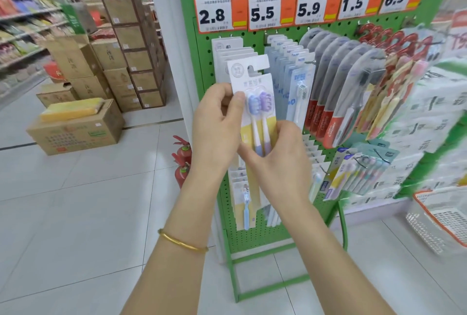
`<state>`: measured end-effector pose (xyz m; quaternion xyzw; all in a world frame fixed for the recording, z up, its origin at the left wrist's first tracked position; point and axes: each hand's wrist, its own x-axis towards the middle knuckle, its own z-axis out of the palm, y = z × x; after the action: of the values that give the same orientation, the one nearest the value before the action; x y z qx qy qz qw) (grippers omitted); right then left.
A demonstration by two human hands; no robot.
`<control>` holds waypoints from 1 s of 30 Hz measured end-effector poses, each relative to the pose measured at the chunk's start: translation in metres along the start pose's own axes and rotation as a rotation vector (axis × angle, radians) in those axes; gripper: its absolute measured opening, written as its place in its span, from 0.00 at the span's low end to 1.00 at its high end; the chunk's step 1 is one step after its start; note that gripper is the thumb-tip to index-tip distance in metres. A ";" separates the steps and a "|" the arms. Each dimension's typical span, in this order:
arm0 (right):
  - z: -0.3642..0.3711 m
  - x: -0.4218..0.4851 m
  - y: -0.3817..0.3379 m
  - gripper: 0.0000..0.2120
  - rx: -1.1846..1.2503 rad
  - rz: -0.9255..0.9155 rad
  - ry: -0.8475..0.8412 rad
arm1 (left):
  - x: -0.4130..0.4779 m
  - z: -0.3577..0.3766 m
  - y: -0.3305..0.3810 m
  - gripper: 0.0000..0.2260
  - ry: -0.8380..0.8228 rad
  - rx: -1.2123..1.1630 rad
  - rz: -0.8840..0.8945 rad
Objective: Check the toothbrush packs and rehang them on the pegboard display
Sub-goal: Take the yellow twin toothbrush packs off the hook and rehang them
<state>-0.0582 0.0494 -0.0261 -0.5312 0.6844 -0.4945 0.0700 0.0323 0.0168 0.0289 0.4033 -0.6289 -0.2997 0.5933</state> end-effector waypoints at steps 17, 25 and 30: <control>0.041 0.028 0.000 0.28 -0.098 -0.019 0.037 | 0.027 -0.002 -0.023 0.07 0.117 0.194 0.018; 0.058 0.044 -0.001 0.29 -0.099 0.010 0.012 | 0.038 -0.003 -0.032 0.06 0.126 0.224 0.021; 0.059 0.043 0.001 0.31 -0.082 -0.001 0.014 | 0.047 -0.007 -0.032 0.06 0.167 0.208 0.036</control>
<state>-0.0409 -0.0206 -0.0377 -0.5308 0.7041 -0.4697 0.0432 0.0457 -0.0388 0.0257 0.4749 -0.6121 -0.1876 0.6039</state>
